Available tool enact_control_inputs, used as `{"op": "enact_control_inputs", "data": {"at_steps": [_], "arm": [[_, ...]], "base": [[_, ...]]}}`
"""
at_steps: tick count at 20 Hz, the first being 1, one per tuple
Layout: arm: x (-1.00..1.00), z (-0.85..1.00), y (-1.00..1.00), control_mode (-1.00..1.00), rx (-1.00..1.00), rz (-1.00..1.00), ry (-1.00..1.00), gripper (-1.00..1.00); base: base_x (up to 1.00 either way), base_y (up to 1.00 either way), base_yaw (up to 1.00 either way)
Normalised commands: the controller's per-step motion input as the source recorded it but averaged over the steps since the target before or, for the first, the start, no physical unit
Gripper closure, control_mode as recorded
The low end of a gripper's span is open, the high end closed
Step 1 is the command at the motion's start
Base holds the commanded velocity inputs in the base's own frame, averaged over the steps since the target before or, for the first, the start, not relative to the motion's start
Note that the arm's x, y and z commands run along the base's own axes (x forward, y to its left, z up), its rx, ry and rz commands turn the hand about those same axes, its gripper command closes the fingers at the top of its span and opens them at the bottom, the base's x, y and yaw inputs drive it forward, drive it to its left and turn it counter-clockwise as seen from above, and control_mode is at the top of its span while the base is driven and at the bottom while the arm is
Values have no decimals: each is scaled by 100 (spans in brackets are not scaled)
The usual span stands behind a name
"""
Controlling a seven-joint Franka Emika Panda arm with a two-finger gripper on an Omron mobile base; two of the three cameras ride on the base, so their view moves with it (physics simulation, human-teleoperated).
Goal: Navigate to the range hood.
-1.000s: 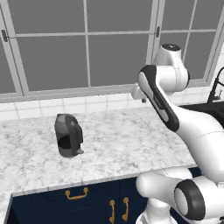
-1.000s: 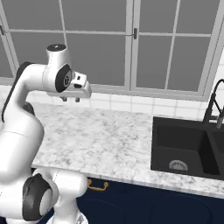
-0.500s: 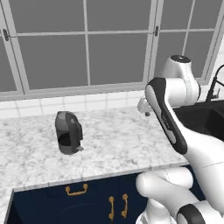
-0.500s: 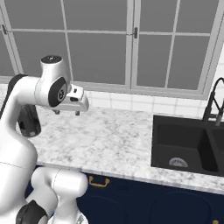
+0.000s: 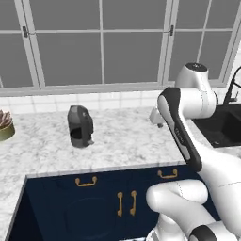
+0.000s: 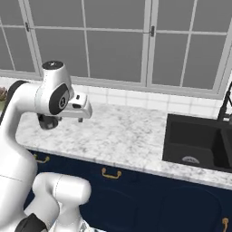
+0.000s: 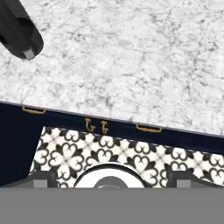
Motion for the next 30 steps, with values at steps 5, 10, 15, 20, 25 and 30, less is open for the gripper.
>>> {"op": "enact_control_inputs", "data": {"at_steps": [5,10,15,20,25,30], "arm": [[0,0,0,100,0,0,0,-100],[0,0,0,100,0,0,0,-100],[0,0,0,100,0,0,0,-100],[0,0,0,100,0,0,0,-100],[0,0,0,100,0,0,0,-100],[0,0,0,100,0,0,0,-100]], "base": [[-35,-61,19],[-29,-74,-47],[-1,-41,-67],[0,-31,-71],[0,-32,-73],[0,-41,-72]]}}
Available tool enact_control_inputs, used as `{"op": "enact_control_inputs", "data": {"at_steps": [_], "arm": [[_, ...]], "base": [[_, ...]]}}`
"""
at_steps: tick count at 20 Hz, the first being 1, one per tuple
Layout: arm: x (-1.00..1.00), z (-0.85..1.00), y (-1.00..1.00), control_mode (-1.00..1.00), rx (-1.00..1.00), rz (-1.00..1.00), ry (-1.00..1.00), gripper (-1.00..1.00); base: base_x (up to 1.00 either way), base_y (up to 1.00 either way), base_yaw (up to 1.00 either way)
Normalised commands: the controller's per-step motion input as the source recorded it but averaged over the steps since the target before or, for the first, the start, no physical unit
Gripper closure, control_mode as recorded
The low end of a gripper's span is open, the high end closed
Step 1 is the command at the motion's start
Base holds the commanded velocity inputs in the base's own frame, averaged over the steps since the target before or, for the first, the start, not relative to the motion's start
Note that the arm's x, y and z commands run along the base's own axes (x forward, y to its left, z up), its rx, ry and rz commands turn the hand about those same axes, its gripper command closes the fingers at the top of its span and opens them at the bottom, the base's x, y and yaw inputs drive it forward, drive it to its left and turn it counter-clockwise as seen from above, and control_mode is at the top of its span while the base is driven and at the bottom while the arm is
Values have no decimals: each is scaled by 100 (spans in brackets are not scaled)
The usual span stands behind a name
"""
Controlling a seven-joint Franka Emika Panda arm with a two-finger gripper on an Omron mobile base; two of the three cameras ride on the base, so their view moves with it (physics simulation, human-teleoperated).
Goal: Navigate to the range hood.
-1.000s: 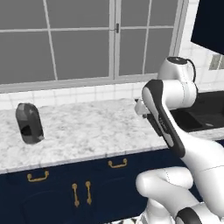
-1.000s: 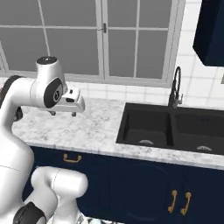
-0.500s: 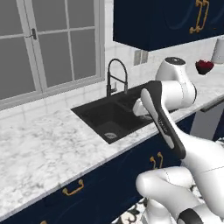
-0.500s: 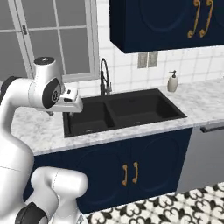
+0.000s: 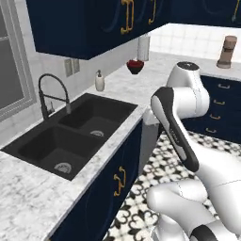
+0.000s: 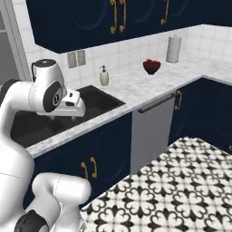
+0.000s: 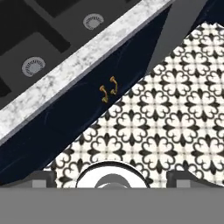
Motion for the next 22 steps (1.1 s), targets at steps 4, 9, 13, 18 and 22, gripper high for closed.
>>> {"op": "enact_control_inputs", "data": {"at_steps": [4,9,13,18,22], "arm": [[0,0,0,100,0,0,0,-100],[0,0,0,100,0,0,0,-100],[0,0,0,100,0,0,0,-100],[0,0,0,100,0,0,0,-100],[0,0,0,100,0,0,0,-100]], "base": [[2,-53,-67],[14,-58,-67],[26,-54,-70],[33,-45,-75],[28,-50,-74]]}}
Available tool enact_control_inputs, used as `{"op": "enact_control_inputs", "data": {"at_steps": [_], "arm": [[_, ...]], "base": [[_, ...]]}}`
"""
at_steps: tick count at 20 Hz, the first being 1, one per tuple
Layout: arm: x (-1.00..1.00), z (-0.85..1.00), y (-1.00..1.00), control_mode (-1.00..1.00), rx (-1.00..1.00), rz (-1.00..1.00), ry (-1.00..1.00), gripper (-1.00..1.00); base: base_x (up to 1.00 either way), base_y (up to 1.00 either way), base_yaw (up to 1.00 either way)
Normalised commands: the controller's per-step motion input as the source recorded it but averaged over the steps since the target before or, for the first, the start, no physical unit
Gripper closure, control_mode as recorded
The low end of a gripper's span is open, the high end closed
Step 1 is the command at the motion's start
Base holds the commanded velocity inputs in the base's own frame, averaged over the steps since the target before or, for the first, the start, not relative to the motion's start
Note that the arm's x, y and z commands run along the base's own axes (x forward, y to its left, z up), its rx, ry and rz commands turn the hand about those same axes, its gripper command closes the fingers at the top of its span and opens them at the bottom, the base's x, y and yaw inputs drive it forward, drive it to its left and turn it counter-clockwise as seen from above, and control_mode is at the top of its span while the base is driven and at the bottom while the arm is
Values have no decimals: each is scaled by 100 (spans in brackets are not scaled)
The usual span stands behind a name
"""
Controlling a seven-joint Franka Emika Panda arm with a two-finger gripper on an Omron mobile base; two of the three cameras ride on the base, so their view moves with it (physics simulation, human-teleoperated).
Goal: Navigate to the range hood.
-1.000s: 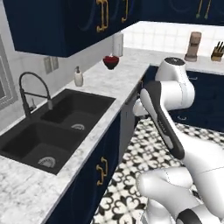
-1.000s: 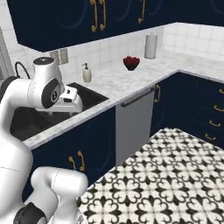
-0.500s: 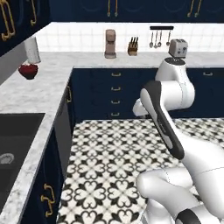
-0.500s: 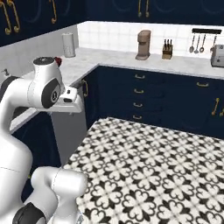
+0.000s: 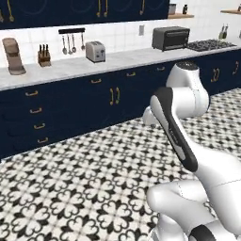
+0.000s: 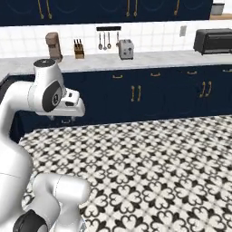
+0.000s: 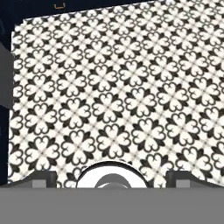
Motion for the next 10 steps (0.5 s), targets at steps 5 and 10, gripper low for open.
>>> {"op": "enact_control_inputs", "data": {"at_steps": [5,10], "arm": [[0,0,0,100,0,0,0,-100],[0,0,0,100,0,0,0,-100]], "base": [[47,-42,-66],[97,-11,-50]]}}
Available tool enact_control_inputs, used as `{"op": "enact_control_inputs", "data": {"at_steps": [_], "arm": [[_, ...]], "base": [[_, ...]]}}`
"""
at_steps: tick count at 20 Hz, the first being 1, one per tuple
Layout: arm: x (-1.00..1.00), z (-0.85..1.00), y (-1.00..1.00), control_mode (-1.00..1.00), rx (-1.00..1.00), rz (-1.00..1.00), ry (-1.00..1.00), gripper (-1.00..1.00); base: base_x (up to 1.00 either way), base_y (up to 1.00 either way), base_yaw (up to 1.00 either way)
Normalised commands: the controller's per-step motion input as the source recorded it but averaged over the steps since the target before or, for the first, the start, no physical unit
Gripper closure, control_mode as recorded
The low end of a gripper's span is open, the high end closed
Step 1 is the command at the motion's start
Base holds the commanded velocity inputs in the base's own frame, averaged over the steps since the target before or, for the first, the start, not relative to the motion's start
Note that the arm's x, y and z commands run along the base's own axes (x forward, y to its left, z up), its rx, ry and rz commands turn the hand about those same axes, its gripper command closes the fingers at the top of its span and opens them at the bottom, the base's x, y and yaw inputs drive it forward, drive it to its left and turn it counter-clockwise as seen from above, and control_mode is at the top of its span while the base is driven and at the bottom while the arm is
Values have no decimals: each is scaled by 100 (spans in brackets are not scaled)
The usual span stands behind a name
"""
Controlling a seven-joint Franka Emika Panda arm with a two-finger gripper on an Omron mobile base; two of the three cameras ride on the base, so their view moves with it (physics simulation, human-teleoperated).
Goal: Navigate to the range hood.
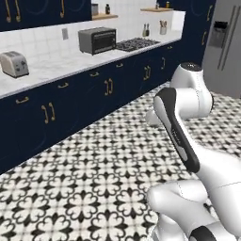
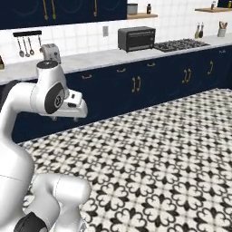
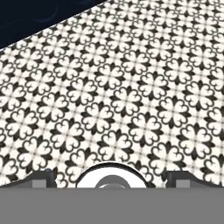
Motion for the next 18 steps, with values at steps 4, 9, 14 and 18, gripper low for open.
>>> {"op": "enact_control_inputs", "data": {"at_steps": [4,9,14,18], "arm": [[0,0,0,100,0,0,0,-100],[0,0,0,100,0,0,0,-100],[0,0,0,100,0,0,0,-100],[0,0,0,100,0,0,0,-100]], "base": [[100,0,-36],[100,0,-26],[100,0,-22],[100,0,-21]]}}
